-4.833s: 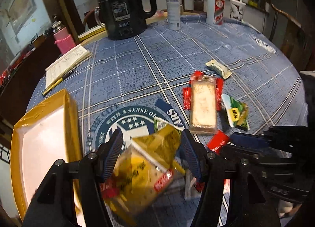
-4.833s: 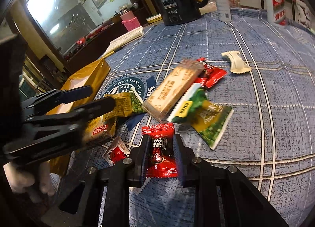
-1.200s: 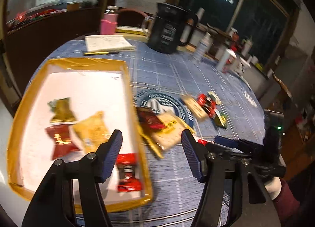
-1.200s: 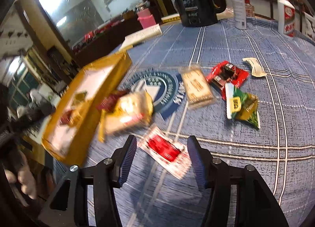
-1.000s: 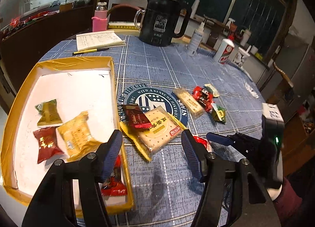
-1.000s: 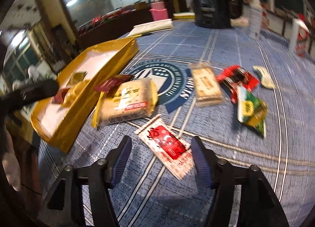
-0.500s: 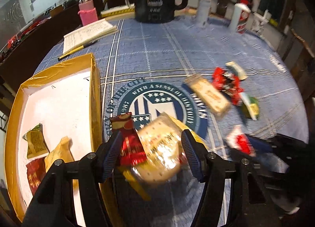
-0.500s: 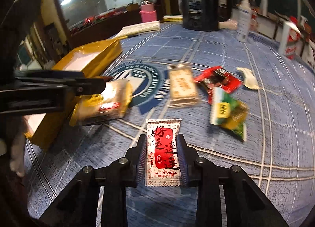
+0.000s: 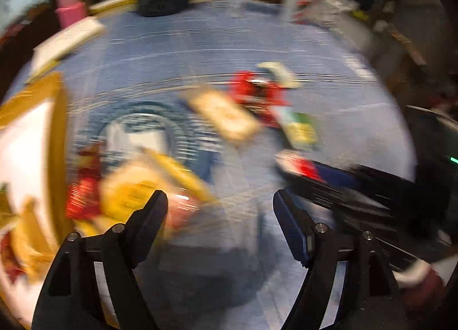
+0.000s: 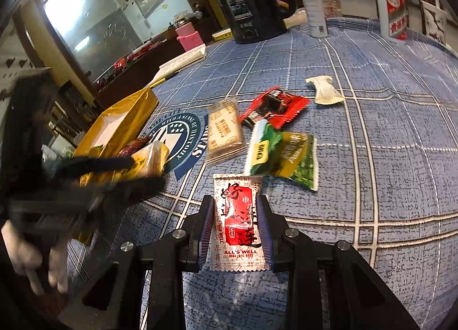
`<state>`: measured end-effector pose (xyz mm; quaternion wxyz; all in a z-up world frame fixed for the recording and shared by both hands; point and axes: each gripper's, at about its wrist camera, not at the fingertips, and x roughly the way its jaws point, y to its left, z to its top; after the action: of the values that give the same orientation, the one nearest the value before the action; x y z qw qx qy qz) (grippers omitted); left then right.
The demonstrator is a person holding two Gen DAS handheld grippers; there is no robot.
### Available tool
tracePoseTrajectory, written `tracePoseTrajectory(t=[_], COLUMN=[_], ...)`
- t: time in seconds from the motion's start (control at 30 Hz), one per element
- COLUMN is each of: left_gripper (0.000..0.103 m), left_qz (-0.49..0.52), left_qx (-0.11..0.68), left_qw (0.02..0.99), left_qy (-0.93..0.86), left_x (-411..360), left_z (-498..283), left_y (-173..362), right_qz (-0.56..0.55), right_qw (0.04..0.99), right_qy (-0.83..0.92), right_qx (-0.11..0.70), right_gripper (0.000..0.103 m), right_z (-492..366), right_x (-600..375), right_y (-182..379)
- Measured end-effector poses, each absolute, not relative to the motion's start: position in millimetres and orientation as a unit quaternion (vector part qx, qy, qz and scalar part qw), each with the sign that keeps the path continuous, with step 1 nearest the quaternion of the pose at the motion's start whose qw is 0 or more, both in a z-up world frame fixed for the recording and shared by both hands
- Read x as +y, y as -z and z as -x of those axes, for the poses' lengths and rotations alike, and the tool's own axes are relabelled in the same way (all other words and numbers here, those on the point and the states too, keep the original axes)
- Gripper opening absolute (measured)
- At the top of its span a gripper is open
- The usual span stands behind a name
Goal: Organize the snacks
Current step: 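Lift the red Golden Crown candy with the left tool while the right holds its packet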
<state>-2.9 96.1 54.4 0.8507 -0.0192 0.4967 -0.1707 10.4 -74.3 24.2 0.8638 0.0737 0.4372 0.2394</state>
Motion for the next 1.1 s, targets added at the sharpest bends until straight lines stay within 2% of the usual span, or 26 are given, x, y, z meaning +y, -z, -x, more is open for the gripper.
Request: tracePoseTrajectory(t=[0.17,0.33,0.47,0.53,0.67,0.73,0.8,1.0,1.1], left_gripper=[0.076,0.076,0.074,0.065,0.061,0.031,0.009,0.009,0.016], left_qz=[-0.005,0.050,0.006,-0.021,-0.016,-0.015,-0.034,-0.010,-0.025], left_qx=[0.438,0.460,0.486,0.493,0.504,0.506,0.514,0.500,0.502], left_qw=[0.893,0.886,0.874,0.869,0.864,0.862,0.857,0.866,0.865], left_qy=[0.099,0.026,-0.006,-0.024,-0.015,0.007,0.011,0.012,-0.017], left_x=[110.1,155.5,152.4,149.4,159.9,157.9,149.8,150.3,158.7], left_z=[15.1,-8.7,-25.7,-35.6,-48.2,-50.7,-51.1,-52.1,-57.0], left_y=[-81.8,-70.3,-50.8,-44.2,-41.4,-41.9,-42.2,-49.4,-51.7], right_qz=[-0.116,-0.129,-0.131,-0.131,-0.129,-0.127,-0.126,-0.128,-0.126], right_qw=[0.857,0.855,0.856,0.856,0.857,0.858,0.858,0.858,0.859], right_qy=[-0.238,-0.239,-0.238,-0.239,-0.239,-0.240,-0.239,-0.239,-0.239], right_qx=[0.441,0.442,0.440,0.439,0.437,0.437,0.436,0.435,0.435], right_gripper=[0.031,0.031,0.031,0.032,0.033,0.033,0.033,0.033,0.034], right_z=[-15.1,-14.8,-13.2,-12.5,-10.8,-9.8,-9.7,-9.5,-10.2], right_x=[-90.7,-94.3,-94.1,-94.4,-92.4,-91.2,-90.6,-90.4,-90.4], right_y=[-21.3,-20.5,-19.8,-19.9,-20.2,-20.2,-20.2,-19.6,-19.8])
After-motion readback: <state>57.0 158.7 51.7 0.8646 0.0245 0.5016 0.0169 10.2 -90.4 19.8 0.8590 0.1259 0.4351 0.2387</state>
